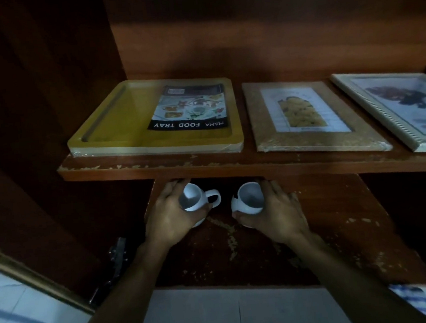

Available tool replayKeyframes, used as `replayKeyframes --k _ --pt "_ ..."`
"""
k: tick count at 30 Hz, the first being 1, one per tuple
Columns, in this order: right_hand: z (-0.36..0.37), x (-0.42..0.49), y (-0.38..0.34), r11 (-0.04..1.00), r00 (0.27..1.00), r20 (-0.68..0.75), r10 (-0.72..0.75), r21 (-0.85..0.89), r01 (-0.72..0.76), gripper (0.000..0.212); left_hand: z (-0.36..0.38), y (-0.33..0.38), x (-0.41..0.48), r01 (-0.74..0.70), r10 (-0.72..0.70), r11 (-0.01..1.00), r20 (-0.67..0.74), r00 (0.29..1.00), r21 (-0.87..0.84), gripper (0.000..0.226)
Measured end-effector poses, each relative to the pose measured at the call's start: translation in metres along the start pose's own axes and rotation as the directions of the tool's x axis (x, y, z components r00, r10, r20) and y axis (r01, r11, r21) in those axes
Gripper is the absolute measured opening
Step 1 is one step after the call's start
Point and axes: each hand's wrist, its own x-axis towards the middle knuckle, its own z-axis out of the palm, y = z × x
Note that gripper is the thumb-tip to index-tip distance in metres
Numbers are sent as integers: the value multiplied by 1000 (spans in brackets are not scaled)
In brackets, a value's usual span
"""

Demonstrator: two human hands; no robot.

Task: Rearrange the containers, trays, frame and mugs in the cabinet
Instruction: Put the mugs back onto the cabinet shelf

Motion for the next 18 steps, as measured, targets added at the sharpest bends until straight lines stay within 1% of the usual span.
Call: replayKeyframes --k 8,13,16,18 --pt "-5 -1 -5 1000 999 44 26 1 -26 94 -2 3 -1 7 -5 996 29 1000 -87 84" --pt "-11 -3 -8 999 996 85 37 -1 -37 103 -4 3 -2 -2 3 999 21 1000 -49 97" --pt "-17 -6 -11 999 992 118 46 -4 -46 106 -8 8 -3 -51 51 999 -12 999 -12 98" --pt "-23 -8 -13 999 992 120 44 -1 -44 103 -11 9 -4 -93 93 995 -28 995 20 95"
